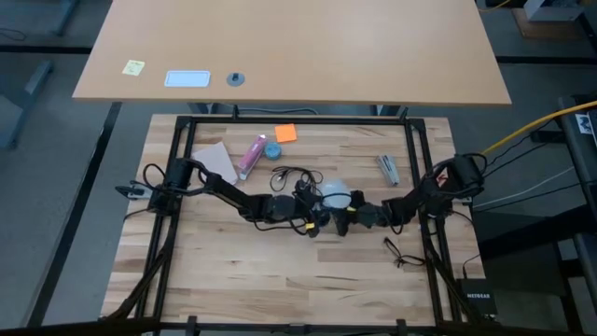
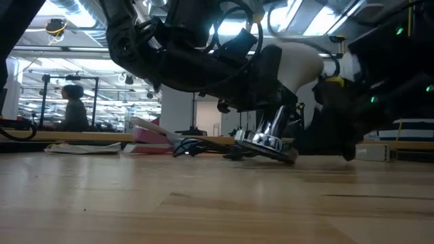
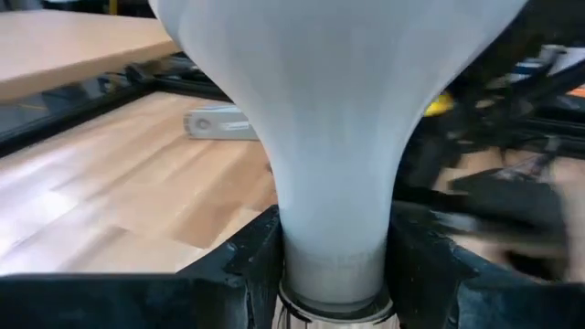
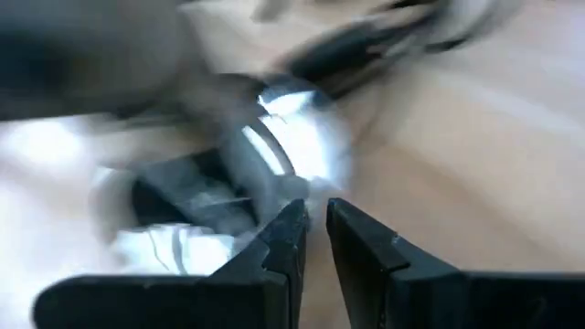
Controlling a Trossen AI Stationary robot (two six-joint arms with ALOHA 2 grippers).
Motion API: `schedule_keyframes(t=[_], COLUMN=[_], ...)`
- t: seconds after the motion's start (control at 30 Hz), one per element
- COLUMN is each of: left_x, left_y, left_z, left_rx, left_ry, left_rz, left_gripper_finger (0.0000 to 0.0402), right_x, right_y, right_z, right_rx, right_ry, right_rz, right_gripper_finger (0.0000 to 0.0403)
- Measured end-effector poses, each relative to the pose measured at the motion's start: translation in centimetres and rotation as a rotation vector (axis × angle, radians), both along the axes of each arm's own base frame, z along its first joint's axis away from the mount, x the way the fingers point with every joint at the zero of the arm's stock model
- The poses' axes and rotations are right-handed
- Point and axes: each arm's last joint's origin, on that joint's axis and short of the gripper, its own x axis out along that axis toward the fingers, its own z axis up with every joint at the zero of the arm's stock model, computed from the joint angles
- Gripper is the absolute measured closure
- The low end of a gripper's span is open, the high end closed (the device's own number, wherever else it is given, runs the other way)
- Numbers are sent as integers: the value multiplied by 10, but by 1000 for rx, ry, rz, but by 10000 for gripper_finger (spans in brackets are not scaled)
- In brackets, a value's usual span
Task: Screw lightbulb
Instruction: Remove the lightbulb from the lamp
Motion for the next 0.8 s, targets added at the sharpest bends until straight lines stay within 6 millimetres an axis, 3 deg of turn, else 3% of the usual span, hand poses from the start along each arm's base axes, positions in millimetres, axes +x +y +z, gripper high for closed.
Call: schedule_keyframes(t=[0.13,0.37,0.8], left_x=[-1,-1,-1], left_y=[4,5,-3], left_z=[-1,-1,2], left_rx=[24,39,33], left_ry=[9,8,-41], left_rz=[60,79,52], left_gripper_finger=[249,249,249], right_x=[9,21,14], right_y=[14,34,30], right_z=[9,21,15], right_rx=[37,-49,-96], right_ry=[-53,-97,-56], right_rz=[78,118,105], right_gripper_finger=[342,343,343])
